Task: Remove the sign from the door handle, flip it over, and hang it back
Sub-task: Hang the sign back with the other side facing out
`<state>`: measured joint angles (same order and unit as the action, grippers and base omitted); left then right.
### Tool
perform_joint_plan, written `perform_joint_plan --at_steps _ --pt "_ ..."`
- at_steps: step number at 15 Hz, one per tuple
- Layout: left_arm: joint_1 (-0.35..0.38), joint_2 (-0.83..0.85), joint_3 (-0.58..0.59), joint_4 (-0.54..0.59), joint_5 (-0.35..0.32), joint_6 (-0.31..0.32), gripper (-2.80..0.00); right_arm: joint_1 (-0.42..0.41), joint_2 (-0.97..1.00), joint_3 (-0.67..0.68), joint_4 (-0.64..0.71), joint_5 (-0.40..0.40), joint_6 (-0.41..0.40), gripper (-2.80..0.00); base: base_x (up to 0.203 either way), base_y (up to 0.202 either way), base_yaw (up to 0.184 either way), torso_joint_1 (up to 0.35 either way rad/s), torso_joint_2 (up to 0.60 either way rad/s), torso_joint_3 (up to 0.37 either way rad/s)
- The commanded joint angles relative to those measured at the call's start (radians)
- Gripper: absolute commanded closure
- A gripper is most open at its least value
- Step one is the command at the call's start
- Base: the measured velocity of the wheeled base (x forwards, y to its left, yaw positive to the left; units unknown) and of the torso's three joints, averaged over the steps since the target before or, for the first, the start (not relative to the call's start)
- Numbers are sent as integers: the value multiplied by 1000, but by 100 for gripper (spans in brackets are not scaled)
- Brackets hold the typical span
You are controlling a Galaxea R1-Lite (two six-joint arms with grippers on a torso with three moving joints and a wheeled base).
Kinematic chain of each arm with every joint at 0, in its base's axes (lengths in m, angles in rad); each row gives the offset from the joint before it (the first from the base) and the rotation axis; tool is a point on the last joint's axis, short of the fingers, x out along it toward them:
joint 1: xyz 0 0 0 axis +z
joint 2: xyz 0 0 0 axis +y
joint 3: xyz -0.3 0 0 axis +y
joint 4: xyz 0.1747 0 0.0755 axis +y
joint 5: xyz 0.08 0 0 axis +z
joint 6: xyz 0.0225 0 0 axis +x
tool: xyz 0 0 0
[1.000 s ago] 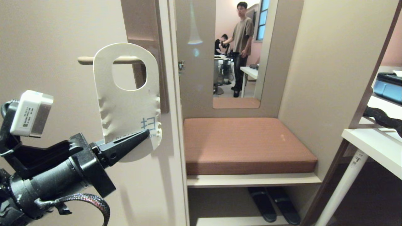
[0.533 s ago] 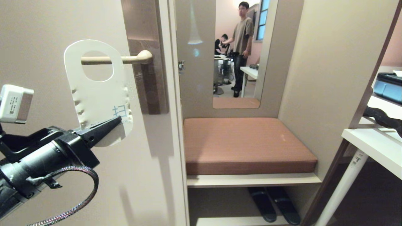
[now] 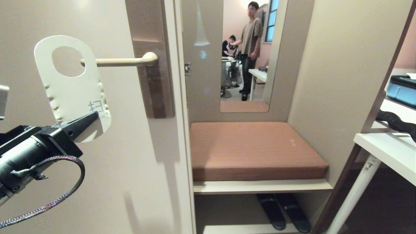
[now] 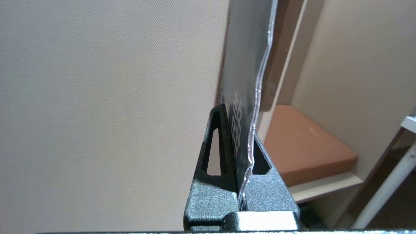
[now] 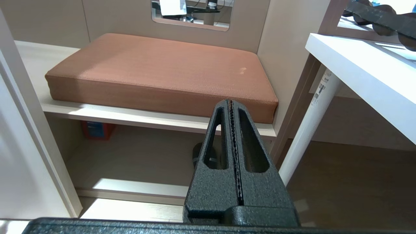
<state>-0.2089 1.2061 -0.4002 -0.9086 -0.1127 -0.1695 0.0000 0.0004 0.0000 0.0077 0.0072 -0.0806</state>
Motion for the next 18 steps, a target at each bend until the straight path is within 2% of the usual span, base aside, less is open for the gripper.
perform_joint_plan --at_steps 1,4,9,12,18 --pt "8 -21 2 -3 1 -2 0 0 0 0 0 0 -1 0 0 0 0 0 0 0" --pt "19 -45 6 2 -1 -1 0 0 0 0 0 0 -1 0 0 0 0 0 0 0" --pt "117 -31 10 2 -5 0 0 0 0 0 0 0 -1 0 0 0 0 0 0 0" --pt "149 -6 9 2 -5 1 0 0 0 0 0 0 -1 0 0 0 0 0 0 0" --pt "152 69 0 -10 -5 13 0 0 0 0 0 0 -1 0 0 0 0 0 0 0"
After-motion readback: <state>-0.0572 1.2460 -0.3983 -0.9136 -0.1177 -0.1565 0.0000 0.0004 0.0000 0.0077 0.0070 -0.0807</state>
